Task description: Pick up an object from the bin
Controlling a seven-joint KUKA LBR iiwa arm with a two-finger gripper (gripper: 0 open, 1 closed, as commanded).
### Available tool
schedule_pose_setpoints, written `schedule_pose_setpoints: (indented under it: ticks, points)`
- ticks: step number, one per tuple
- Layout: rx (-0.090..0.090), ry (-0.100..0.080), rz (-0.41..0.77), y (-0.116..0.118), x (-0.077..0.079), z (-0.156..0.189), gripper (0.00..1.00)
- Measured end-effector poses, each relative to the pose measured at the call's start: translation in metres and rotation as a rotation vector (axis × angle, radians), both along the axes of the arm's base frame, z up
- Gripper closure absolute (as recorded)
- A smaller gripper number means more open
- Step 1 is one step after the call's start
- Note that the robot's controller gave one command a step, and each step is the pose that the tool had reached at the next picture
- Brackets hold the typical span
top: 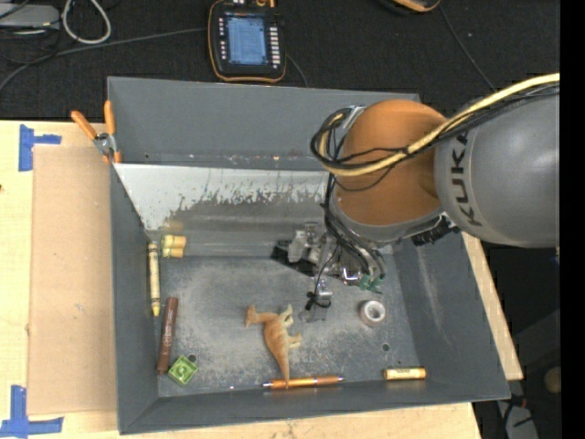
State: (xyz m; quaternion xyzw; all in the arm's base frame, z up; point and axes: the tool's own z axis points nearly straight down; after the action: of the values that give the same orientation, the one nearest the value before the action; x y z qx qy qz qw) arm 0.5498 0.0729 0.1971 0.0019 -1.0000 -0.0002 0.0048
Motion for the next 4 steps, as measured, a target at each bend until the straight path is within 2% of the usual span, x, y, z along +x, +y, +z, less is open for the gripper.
schedule_pose_setpoints:
  ticks: [1, 2, 3, 4]
  points:
    - [0.0, -0.008, -0.003, -0.001, 0.002, 0.004, 0.0]
    - [0.0, 0.001, -0.117, 0.03, -0.023, -0.131, 0.0]
    - [0.001, -0.017, -0.053, 0.031, -0.016, -0.066, 0.0]
    - [-0.001, 0.01, -0.106, 0.029, -0.025, -0.124, 0.0]
